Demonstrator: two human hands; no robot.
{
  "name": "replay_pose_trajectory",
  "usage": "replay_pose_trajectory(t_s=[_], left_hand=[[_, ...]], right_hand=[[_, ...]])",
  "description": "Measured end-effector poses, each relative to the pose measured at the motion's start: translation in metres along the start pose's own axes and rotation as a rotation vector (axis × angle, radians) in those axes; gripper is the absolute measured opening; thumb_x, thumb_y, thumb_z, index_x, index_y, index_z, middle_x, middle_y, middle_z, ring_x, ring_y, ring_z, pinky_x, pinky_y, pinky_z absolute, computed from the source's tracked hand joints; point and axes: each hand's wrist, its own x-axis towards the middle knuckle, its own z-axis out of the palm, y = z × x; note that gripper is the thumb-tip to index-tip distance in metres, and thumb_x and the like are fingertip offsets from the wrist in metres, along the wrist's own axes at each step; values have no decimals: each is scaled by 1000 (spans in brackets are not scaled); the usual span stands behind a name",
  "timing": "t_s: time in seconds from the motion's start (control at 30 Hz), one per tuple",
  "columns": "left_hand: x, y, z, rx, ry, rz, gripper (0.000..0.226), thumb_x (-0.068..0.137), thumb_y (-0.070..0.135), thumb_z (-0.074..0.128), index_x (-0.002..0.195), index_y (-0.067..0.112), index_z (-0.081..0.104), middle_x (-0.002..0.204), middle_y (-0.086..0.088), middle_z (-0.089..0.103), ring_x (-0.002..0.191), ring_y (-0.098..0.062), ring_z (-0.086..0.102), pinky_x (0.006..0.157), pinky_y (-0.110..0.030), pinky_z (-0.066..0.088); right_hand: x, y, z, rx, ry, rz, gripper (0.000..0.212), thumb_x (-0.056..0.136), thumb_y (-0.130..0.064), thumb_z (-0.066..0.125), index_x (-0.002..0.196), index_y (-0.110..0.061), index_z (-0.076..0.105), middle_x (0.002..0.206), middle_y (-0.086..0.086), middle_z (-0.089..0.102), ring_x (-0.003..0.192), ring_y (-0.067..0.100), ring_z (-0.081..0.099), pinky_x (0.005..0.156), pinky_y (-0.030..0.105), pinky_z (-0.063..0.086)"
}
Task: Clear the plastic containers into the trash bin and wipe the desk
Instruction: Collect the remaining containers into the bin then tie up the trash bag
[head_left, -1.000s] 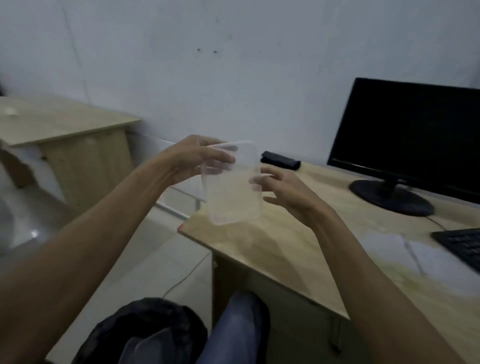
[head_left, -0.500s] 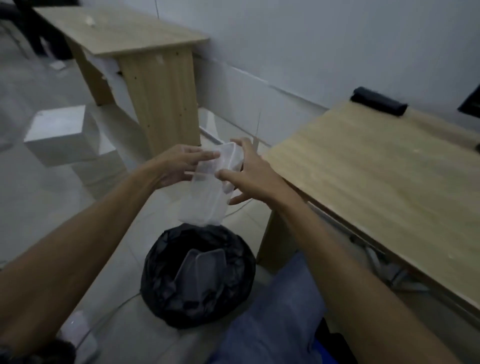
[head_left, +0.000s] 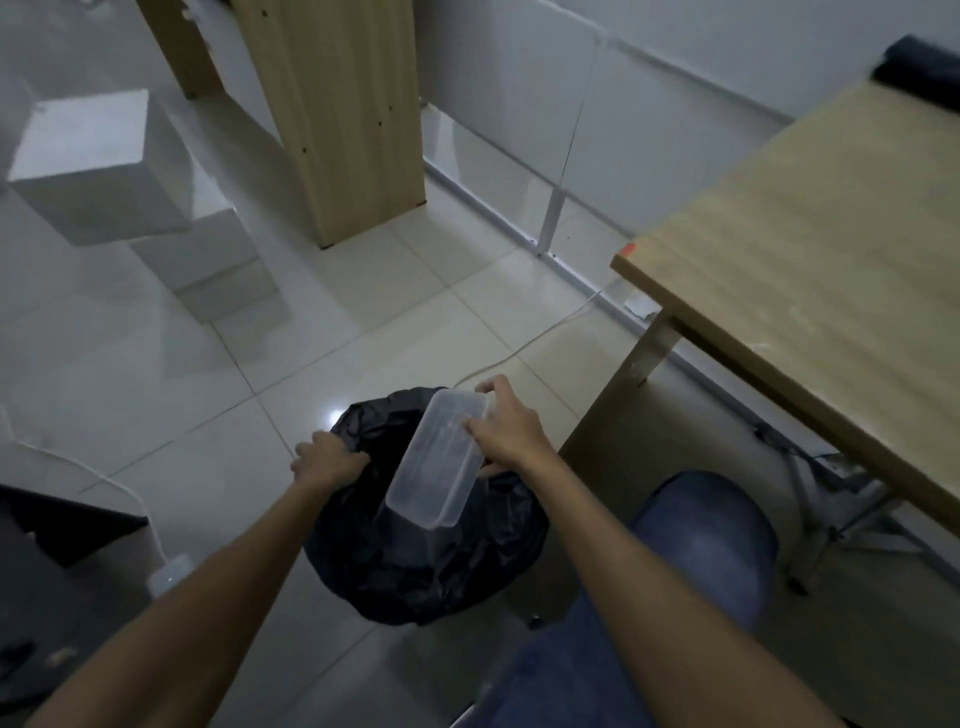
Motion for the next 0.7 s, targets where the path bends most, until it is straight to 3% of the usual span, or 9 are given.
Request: replay_pose_trajectory(t_s=[0.07,0.13,0.2,0.37,0.5,0.57,0.63,0.7], left_hand=[[8,-15,11,-20,-13,-38,80,87,41,76,142,-5,41,142,-29,47,126,-46,52,103,-47,49],[14,-25,17,-66,-11,-21,57,88,33,75,126,-6,57,125,-27,62,111,-42,62,88,-42,54],[19,-35,20,-55,52,-4,36,89,24,74,107,-5,62,111,-26,66,99,-40,64,75,-40,51],[12,-41,11,90,248,21,27,87,27,78,87,1,72,86,-20,69,81,-39,68,69,-39,55],[6,-26,-10,173,274,86,17,81,21,76,89,6,72,92,-18,69,87,-41,69,72,-39,56],[5,-15,-19,54,198,121,12,79,22,83,81,13,76,85,-12,72,82,-34,70,71,-36,57],[4,-7,-24,-111,67,158,15,76,20,89,71,13,76,77,-6,73,78,-23,69,68,-29,53],[2,-6,-27,-206,-28,178,20,72,20,93,72,8,77,77,-4,73,77,-16,65,66,-27,49]], right_hand=[[12,10,14,-29,38,-40,41,98,-12,62,119,-35,35,117,12,57,92,34,69,59,49,65],[22,19,32,-88,85,-114,53,93,-9,66,121,-39,32,118,13,57,90,30,64,56,40,61],[31,29,48,-147,87,-168,58,90,-8,66,126,-38,33,115,14,54,85,26,57,54,26,44],[43,53,76,-202,36,-185,50,91,-12,68,124,-31,36,101,15,52,80,30,54,53,30,37],[45,57,94,-315,80,-220,48,96,-17,69,133,-26,39,109,13,49,70,26,53,59,34,43],[45,59,101,-454,48,-227,52,99,-25,69,141,-27,39,118,13,50,77,29,57,63,34,42],[46,64,104,-568,-9,-197,51,100,-37,66,143,-30,39,124,12,51,99,33,60,66,36,43],[47,69,104,-637,-63,-167,54,99,-48,64,144,-34,38,131,10,50,119,31,52,74,40,47]])
